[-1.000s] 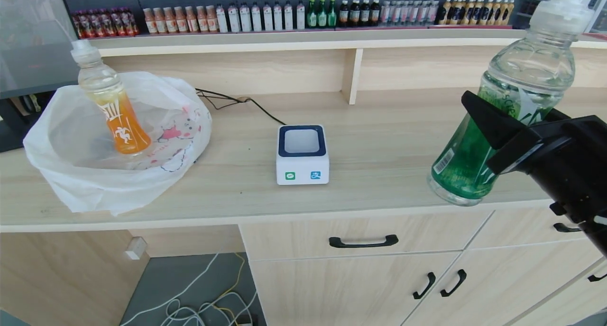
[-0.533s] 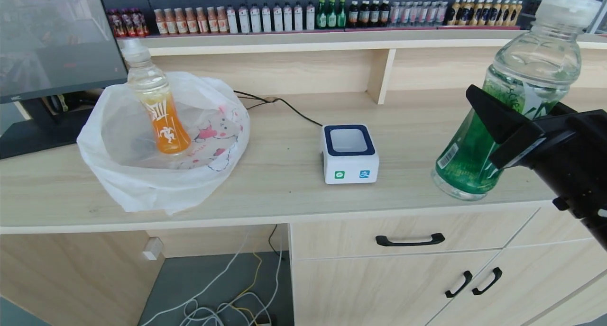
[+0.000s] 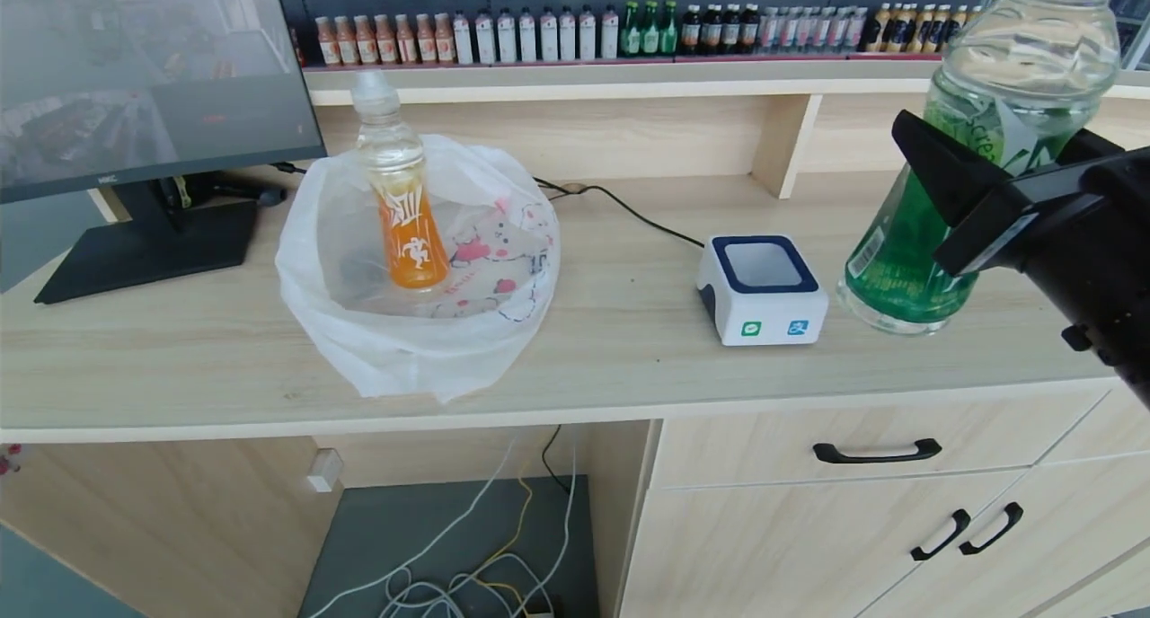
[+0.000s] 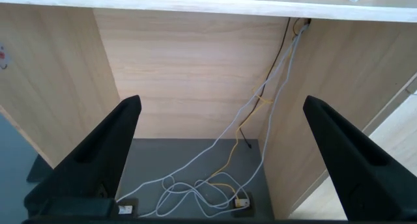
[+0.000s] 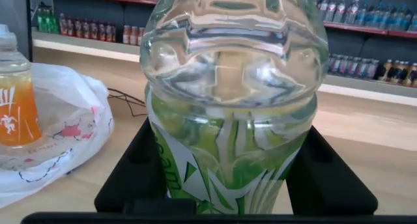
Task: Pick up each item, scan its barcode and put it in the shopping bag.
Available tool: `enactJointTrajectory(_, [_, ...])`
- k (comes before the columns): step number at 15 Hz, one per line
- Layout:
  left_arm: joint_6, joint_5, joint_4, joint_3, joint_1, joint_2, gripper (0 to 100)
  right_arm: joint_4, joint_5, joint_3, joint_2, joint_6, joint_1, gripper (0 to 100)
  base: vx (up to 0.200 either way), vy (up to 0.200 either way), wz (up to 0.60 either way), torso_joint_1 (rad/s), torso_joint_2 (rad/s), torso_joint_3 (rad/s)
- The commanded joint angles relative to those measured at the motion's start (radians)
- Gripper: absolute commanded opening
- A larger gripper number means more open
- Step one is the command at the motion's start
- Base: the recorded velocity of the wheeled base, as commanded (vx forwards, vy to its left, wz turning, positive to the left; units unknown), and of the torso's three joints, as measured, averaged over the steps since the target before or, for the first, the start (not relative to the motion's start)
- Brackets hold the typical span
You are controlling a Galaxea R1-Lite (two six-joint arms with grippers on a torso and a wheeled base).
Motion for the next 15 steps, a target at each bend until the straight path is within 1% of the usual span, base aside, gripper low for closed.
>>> enactJointTrajectory(1, [0.000, -0.001, 0.000, 0.000, 0.001, 0.000, 100, 0.024, -0.004, -0.042, -0.002, -0.023, 0.000, 0, 0.000, 0.000, 0.00, 0.000, 0.00, 0.000])
enactJointTrajectory(3, [0.000, -0.001, 0.000, 0.000, 0.001, 0.000, 100, 0.067, 0.002, -0.076, 0.003, -0.060, 0.003, 0, 0.000, 0.000, 0.00, 0.000, 0.00, 0.000])
enactJointTrajectory(5, [0.000, -0.001, 0.000, 0.000, 0.001, 0.000, 100, 0.121, 0.001, -0.112, 0.006, -0.098, 0.033, 0, 0.000, 0.000, 0.00, 0.000, 0.00, 0.000])
enactJointTrajectory(9, [0.000, -0.001, 0.000, 0.000, 0.001, 0.000, 100, 0.238, 0.013, -0.231, 0.018, -0.192, 0.035, 0, 0.000, 0.000, 0.00, 0.000, 0.00, 0.000])
enactJointTrajectory(10, [0.000, -0.001, 0.000, 0.000, 0.001, 0.000, 100, 0.256, 0.038, -0.258, 0.031, -0.217, 0.037, 0, 0.000, 0.000, 0.00, 0.000, 0.00, 0.000])
enactJointTrajectory(12, [0.000, -0.001, 0.000, 0.000, 0.001, 0.000, 100, 0.288, 0.119, -0.324, 0.069, -0.309, 0.035, 0, 0.000, 0.000, 0.00, 0.000, 0.00, 0.000])
enactJointTrajectory(15, [-0.002, -0.001, 0.000, 0.000, 0.001, 0.000, 100, 0.288, 0.214, -0.324, 0.103, -0.401, 0.033, 0, 0.000, 0.000, 0.00, 0.000, 0.00, 0.000])
